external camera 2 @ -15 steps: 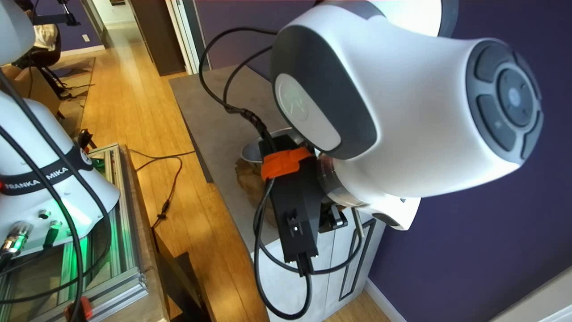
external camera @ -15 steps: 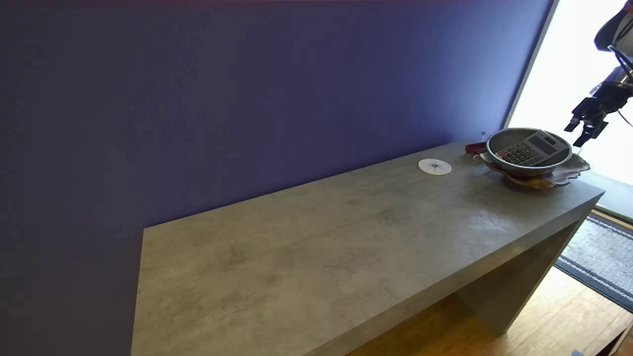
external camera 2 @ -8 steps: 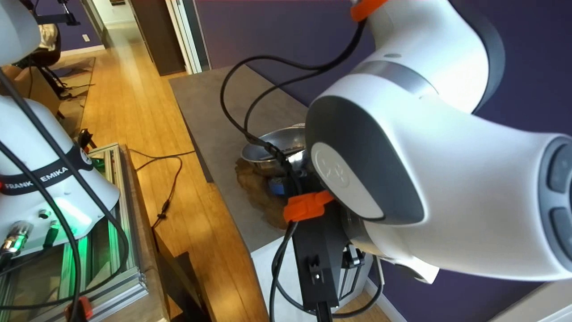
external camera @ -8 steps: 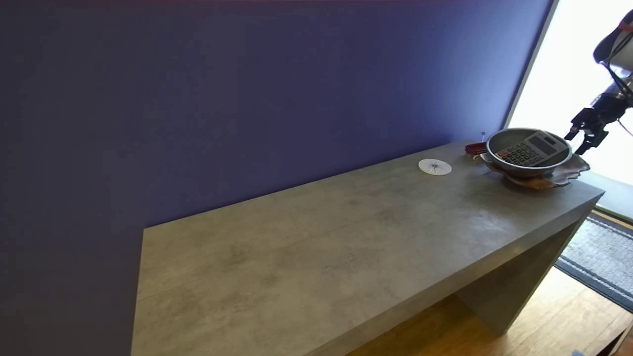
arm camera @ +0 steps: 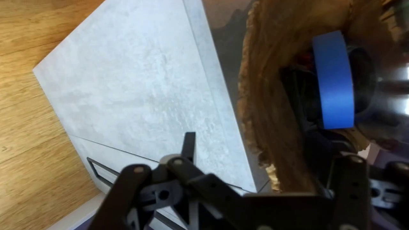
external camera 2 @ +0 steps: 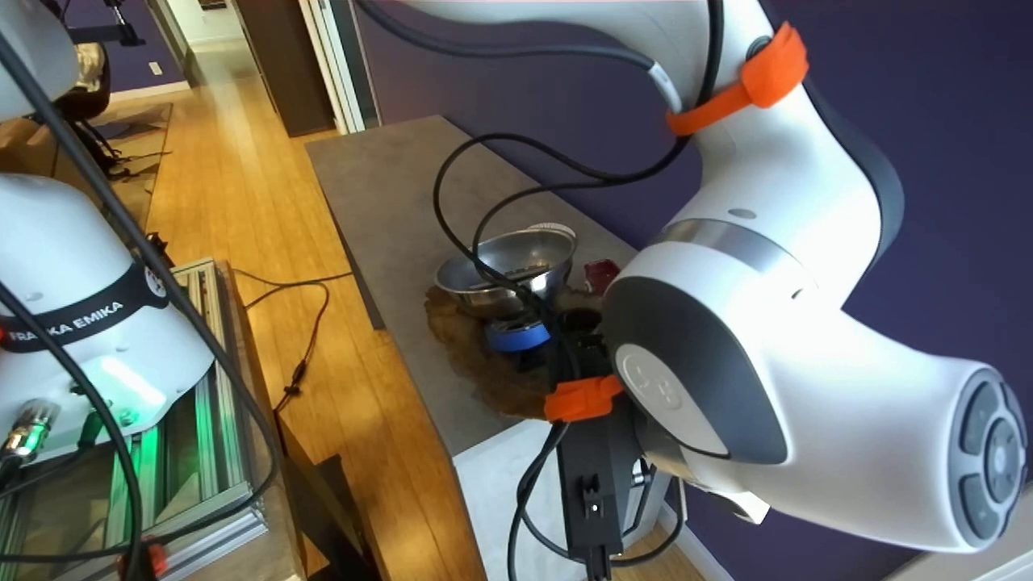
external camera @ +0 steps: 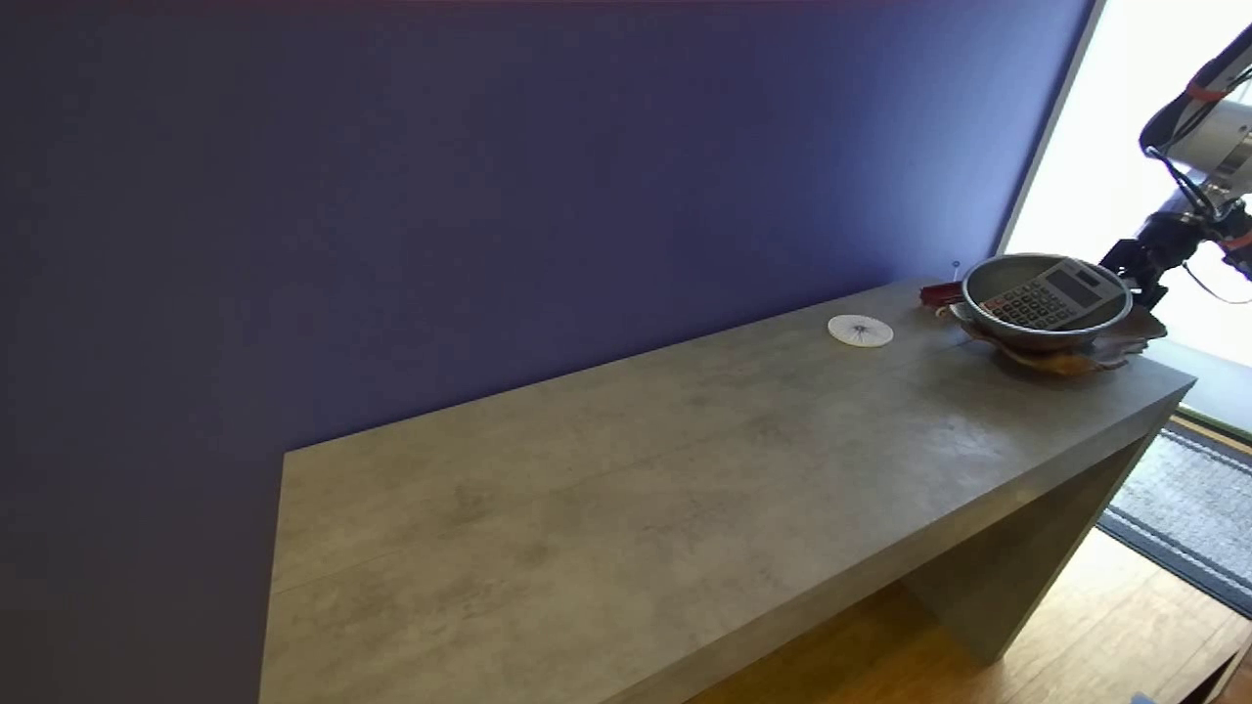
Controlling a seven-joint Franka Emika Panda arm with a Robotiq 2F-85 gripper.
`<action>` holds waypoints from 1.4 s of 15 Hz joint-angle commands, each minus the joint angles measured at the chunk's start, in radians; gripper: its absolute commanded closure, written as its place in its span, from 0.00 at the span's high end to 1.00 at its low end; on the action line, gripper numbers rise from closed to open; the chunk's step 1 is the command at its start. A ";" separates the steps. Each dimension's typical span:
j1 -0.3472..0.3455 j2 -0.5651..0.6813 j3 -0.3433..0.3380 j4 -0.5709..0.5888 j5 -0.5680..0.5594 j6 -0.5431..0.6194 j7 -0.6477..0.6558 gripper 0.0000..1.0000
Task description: Move the wooden tray to the left.
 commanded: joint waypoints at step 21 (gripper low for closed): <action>-0.120 -0.116 0.129 0.036 -0.035 -0.200 -0.118 0.03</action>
